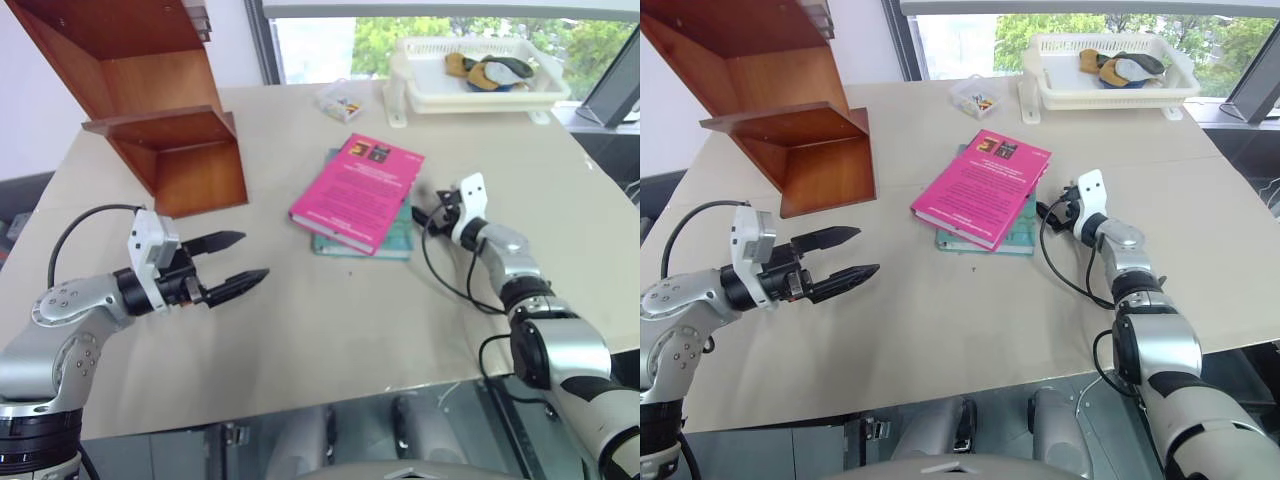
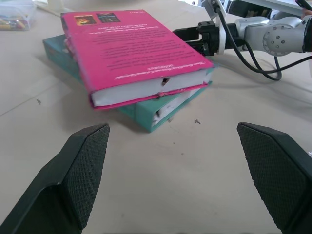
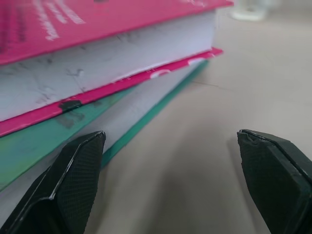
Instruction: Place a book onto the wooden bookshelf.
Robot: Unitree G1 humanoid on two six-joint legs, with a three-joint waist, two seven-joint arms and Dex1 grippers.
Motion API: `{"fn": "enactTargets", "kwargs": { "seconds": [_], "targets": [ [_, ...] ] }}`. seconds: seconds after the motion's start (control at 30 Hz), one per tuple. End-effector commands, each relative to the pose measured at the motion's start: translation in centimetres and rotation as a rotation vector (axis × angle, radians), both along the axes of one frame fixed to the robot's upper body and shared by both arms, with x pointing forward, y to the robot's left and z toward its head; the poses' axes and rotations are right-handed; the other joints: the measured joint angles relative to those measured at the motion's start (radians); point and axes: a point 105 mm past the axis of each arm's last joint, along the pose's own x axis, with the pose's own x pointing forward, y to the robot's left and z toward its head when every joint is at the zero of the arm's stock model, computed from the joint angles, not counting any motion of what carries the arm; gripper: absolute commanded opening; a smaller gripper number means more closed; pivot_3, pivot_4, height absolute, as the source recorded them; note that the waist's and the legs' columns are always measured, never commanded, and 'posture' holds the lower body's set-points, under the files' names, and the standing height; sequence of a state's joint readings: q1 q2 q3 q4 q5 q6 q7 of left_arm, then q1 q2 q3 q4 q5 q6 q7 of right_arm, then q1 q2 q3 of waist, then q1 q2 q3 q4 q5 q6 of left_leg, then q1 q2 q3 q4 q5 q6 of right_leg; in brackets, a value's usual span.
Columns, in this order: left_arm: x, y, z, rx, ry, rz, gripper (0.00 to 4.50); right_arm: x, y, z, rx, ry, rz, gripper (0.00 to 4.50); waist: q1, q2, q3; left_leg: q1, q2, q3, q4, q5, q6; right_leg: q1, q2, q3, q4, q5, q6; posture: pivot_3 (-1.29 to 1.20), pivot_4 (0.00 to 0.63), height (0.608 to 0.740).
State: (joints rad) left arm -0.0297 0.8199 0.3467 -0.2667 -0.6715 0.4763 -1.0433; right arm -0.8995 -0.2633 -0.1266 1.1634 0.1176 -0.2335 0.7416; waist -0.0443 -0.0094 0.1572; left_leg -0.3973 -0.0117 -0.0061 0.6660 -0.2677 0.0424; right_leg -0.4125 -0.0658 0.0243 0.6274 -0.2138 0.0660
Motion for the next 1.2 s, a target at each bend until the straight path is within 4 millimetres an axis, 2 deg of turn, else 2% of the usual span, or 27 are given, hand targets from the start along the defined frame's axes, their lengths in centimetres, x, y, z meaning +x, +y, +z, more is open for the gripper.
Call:
{"fn": "enactTargets", "kwargs": {
  "seconds": [0.03, 0.13, 0.27, 0.37, 0.5, 0.6, 0.7, 0.83, 1.0, 1.2],
  "targets": [
    [-0.4, -0.1, 1.2, 0.015, -0.05, -0.007, 4.5, -0.6, 1.4, 1.5, 0.014, -0.073, 0.111, 4.44, 0.0, 0.0, 0.0, 0.0, 0.0, 0.0, 0.0, 0.0, 0.0, 0.0, 0.0, 0.0, 0.0, 0.0, 0.0, 0.0, 0.15, 0.74],
    [-0.2, -0.1, 1.2, 0.011, -0.05, -0.005, 4.5, -1.0, 1.4, 1.1, -0.02, -0.085, 0.134, 4.44, 0.0, 0.0, 0.0, 0.0, 0.0, 0.0, 0.0, 0.0, 0.0, 0.0, -0.001, -0.001, 0.0, 0.0, 0.0, 0.0, 0.15, 0.74],
    [1.0, -0.4, 1.1, -0.011, -0.047, 0.013, 4.5, -1.1, 0.0, 0.8, -0.04, -0.083, 0.075, 4.44, 0.004, 0.0, 0.0, 0.0, -0.001, -0.001, -0.001, 0.0, 0.0, 0.0, -0.003, -0.002, 0.0, 0.0, 0.0, 0.0, 0.15, 0.74],
    [2.3, -0.8, 0.8, -0.028, -0.032, 0.02, 4.5, -2.6, -0.7, 0.7, -0.038, -0.107, 0.099, 4.44, 0.013, 0.0, 0.0, 0.0, -0.002, -0.003, -0.001, 0.0, 0.0, 0.001, -0.004, -0.004, 0.0, 0.0, 0.0, 0.0, 0.15, 0.74],
    [4.4, -1.2, 1.4, -0.041, -0.06, 0.016, 4.5, -6.0, -2.0, 0.5, -0.045, -0.074, 0.134, 4.44, 0.022, 0.001, 0.0, -0.002, -0.003, -0.004, 0.0, 0.0, 0.0, 0.0, -0.004, -0.005, 0.0, 0.0, 0.0, 0.0, 0.15, 0.74],
    [6.9, -2.5, 2.1, -0.037, -0.096, -0.012, 4.5, -10.5, -3.9, 0.8, -0.048, -0.01, 0.169, 4.44, 0.041, 0.002, 0.001, -0.002, -0.003, -0.004, 0.0, 0.0, 0.0, 0.0, -0.003, -0.004, 0.0, 0.0, 0.0, 0.0, 0.15, 0.74],
    [9.6, -3.8, 3.3, -0.032, -0.136, -0.049, 4.5, -14.9, -4.6, 2.3, 0.013, 0.058, 0.213, 4.44, 0.063, 0.002, 0.001, -0.004, -0.004, -0.006, 0.002, 0.0, 0.001, 0.001, -0.003, -0.007, 0.0, 0.0, 0.0, 0.0, 0.15, 0.74],
    [12.7, -5.6, 4.9, 0.013, -0.16, -0.152, 4.5, -18.3, -4.7, 4.1, 0.074, 0.091, 0.217, 4.44, 0.049, -0.002, 0.001, -0.001, -0.005, -0.001, 0.006, -0.002, 0.006, 0.004, 0.001, -0.004, 0.0, 0.0, 0.001, 0.0, 0.15, 0.74],
    [15.9, -7.8, 5.4, 0.056, -0.112, -0.161, 4.5, -19.2, -4.4, 4.8, 0.078, 0.09, 0.188, 4.44, 0.038, -0.005, 0.001, 0.001, -0.003, -0.003, 0.006, -0.002, 0.006, 0.006, 0.005, -0.005, -0.001, 0.0, 0.001, 0.0, 0.15, 0.74],
    [18.4, -8.8, 5.0, 0.143, -0.116, 0.0, 4.5, -19.6, -4.4, 4.9, 0.066, 0.074, 0.139, 4.44, 0.033, -0.008, 0.003, -0.005, -0.003, -0.002, 0.006, -0.003, 0.007, 0.001, 0.004, -0.003, 0.0, 0.0, 0.001, 0.0, 0.15, 0.74]
  ]
}}
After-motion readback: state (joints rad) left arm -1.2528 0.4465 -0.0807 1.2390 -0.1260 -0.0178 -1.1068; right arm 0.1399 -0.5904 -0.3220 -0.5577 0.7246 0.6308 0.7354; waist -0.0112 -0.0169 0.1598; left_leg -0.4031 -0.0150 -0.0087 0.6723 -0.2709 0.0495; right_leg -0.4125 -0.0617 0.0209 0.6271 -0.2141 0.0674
